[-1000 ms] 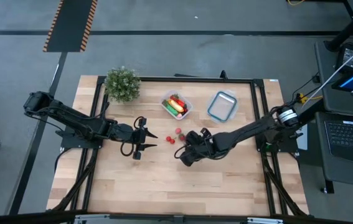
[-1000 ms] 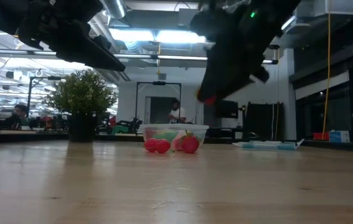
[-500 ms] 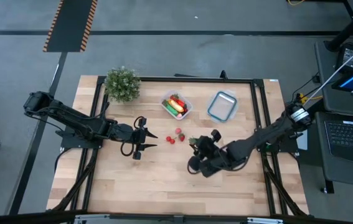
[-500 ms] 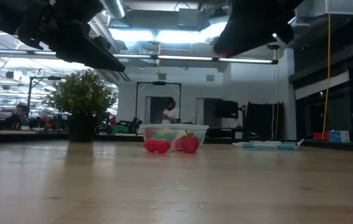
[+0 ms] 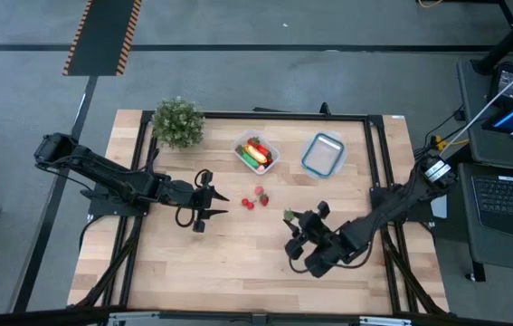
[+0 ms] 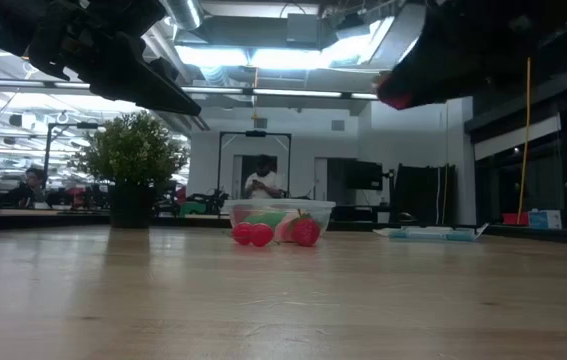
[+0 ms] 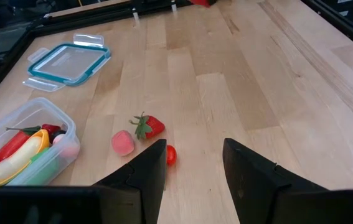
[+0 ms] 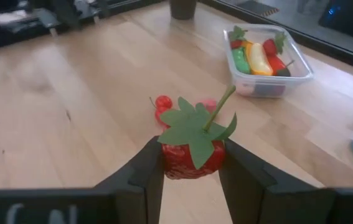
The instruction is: Pick and placing Produce into tupperware
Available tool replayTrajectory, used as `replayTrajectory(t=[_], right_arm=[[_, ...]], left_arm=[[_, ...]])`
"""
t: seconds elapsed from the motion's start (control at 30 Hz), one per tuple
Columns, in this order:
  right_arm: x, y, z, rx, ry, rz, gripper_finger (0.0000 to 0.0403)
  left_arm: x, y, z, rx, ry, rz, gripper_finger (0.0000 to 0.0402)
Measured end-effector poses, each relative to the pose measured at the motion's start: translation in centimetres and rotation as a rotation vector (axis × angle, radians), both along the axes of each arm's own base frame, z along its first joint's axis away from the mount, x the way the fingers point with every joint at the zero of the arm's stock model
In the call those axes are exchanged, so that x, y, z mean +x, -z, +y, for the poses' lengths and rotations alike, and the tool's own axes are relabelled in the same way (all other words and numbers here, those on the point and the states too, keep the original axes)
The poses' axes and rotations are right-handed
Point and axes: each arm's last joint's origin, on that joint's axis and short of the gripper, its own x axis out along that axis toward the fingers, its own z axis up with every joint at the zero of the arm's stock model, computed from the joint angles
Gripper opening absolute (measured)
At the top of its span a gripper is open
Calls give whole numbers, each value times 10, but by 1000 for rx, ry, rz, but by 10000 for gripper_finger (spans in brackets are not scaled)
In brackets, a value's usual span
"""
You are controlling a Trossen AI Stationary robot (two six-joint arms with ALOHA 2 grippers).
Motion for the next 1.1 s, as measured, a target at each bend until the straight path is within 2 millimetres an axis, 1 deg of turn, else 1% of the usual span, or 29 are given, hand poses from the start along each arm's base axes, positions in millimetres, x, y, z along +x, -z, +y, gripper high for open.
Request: replayTrajectory(t=[0.3, 0.47, 0.57, 0.73, 0.9, 1.1], right_arm=[[-8, 24, -3, 4, -32, -36, 128], [-12, 38, -6, 45, -51, -116, 128], [-11, 42, -10, 44, -89, -180, 128], [-8, 44, -24, 31, -185, -260, 128], [-7, 46, -46, 21, -277, -319, 128], [-7, 49, -67, 18, -400, -353, 128]], left_arm=[[0, 0, 0, -1, 0, 0, 151], [0, 0, 0, -1, -1, 0, 151], [0, 0, 0, -1, -1, 0, 151], [0, 0, 0, -2, -1, 0, 151], [0, 0, 0, -4, -2, 0, 151], [0, 0, 0, -5, -3, -1, 151]])
